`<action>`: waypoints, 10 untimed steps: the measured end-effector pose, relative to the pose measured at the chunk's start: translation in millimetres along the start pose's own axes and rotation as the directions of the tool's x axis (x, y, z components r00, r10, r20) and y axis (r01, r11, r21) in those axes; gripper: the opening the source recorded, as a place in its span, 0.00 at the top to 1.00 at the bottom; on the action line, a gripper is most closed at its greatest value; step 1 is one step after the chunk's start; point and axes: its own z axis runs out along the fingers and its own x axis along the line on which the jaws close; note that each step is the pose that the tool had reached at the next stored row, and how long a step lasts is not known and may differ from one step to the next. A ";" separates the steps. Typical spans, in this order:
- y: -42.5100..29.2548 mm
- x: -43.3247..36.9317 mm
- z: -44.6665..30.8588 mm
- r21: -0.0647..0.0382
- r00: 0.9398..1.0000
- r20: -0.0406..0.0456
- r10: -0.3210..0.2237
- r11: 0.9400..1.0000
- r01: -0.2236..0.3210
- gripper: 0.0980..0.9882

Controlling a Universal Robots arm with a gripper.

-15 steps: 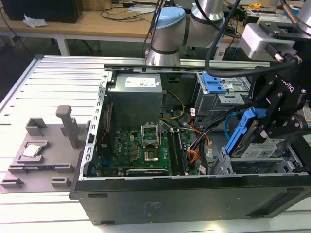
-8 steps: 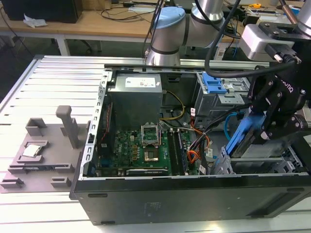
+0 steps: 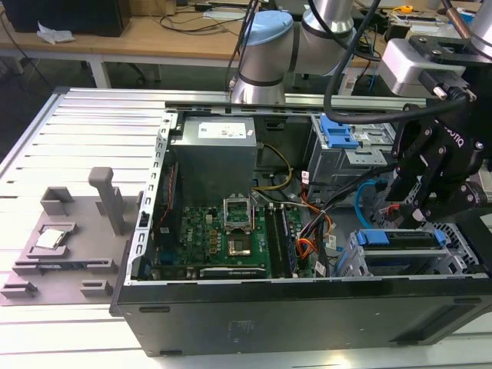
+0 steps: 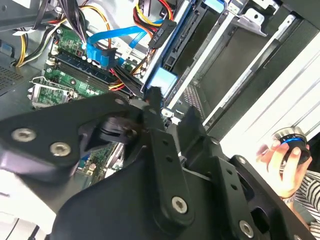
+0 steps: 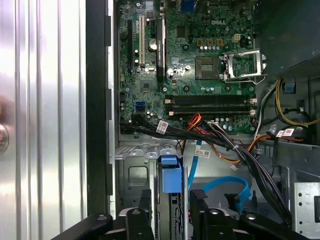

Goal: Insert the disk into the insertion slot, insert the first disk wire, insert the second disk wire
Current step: 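Insert the disk into the insertion slot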

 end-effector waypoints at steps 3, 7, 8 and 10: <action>0.0 0.0 0.1 0.000 1.000 0.000 0.000 1.000 0.000 0.91; 0.0 0.0 0.3 0.000 1.000 0.000 0.000 1.000 0.000 0.99; 0.0 0.0 0.3 0.000 1.000 0.000 0.000 1.000 0.000 0.99; 0.0 0.0 0.4 0.000 1.000 0.000 0.000 1.000 0.000 0.99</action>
